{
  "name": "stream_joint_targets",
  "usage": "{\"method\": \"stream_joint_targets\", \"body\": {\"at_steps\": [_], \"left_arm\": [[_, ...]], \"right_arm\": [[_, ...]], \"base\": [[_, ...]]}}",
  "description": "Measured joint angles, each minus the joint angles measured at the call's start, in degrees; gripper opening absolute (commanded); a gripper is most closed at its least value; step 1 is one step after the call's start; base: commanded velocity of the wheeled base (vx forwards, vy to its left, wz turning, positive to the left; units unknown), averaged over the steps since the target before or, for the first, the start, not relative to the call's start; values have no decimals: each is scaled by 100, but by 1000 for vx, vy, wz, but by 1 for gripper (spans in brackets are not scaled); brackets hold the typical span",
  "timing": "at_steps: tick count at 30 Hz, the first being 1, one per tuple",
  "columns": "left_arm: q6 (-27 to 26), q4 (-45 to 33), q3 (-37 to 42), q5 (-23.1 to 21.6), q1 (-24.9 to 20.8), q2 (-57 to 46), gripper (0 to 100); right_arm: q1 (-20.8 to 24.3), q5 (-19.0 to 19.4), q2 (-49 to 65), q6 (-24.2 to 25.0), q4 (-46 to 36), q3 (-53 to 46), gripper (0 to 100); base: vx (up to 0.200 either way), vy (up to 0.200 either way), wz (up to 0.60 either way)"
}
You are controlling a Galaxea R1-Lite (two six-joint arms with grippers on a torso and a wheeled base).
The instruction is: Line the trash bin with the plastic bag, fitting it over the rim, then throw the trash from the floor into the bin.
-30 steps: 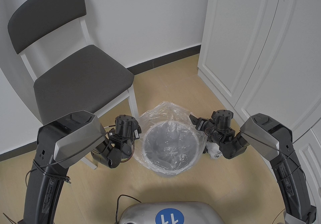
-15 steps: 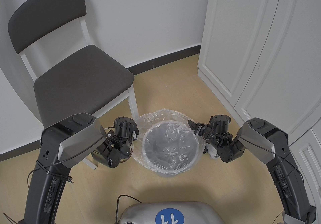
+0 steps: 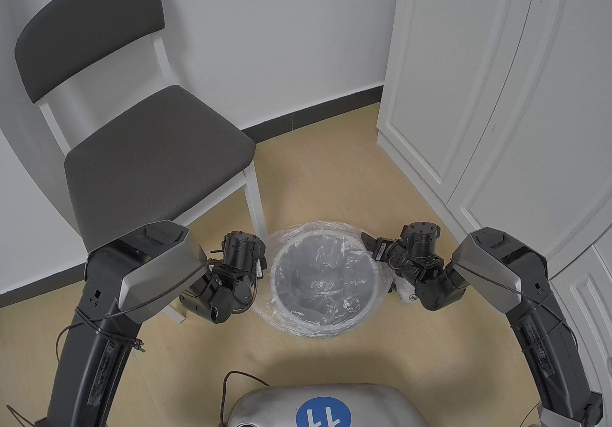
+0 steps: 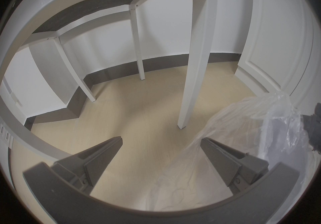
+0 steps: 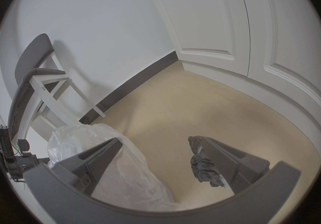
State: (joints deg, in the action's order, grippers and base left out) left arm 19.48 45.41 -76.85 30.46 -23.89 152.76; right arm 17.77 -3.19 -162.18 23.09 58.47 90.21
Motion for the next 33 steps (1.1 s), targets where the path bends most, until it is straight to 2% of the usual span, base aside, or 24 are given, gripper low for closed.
{"method": "stream_joint_targets", "body": {"at_steps": [6, 13, 23, 33], "left_arm": [[0, -397, 28, -1, 17, -30, 100], [2, -538, 127, 0, 17, -122, 100], [-27, -567, 367, 5, -63, -417, 100], [-249, -595, 709, 191, -102, -868, 100]], "right_arm": [[-69, -44, -13, -262, -315, -16, 100], [-121, -156, 22, -300, -666, -39, 100], [-118, -178, 269, -306, -670, -284, 100], [-77, -77, 968, -388, -646, -1017, 100]], "base": [[0, 0, 0], [0, 0, 0], [0, 0, 0], [0, 0, 0]]}}
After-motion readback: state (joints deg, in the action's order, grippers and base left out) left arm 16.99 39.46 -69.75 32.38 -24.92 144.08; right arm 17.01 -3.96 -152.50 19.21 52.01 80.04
